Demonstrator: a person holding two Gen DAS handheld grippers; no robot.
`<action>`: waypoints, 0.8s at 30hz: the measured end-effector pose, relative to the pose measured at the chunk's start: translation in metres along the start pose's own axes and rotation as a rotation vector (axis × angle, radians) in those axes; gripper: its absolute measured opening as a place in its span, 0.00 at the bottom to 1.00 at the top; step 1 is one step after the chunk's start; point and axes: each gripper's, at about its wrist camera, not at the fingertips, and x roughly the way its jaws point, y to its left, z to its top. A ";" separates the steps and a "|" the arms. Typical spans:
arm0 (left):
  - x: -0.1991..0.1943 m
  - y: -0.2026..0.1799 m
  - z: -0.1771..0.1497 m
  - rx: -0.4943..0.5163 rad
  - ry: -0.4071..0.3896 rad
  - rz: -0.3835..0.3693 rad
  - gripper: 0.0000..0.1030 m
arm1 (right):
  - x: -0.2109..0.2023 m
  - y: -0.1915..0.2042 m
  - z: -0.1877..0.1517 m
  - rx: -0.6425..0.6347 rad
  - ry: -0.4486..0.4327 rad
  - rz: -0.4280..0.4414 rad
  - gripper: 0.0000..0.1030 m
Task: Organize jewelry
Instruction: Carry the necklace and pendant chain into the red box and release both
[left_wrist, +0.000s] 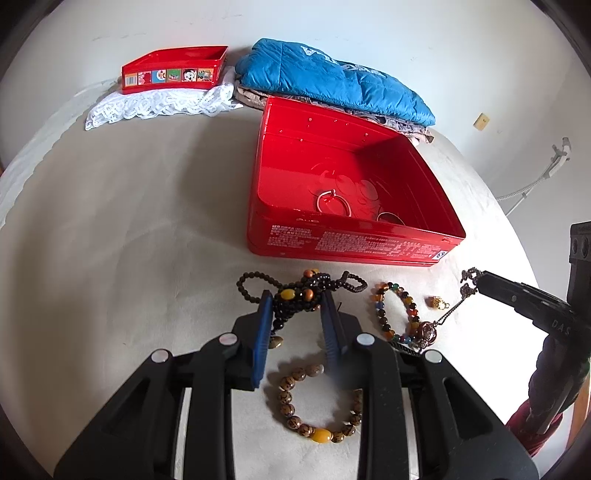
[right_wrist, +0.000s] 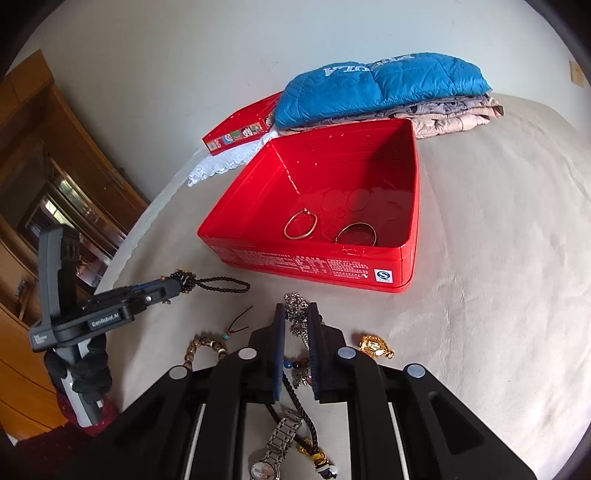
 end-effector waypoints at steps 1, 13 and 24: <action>0.000 0.000 0.000 -0.001 0.001 0.000 0.24 | -0.005 -0.001 0.000 0.004 -0.013 0.010 0.11; -0.015 -0.012 0.003 0.025 -0.026 -0.025 0.24 | -0.036 0.009 0.010 -0.003 -0.092 0.023 0.11; -0.040 -0.039 0.043 0.070 -0.087 -0.048 0.24 | -0.049 0.017 0.055 -0.013 -0.108 -0.018 0.11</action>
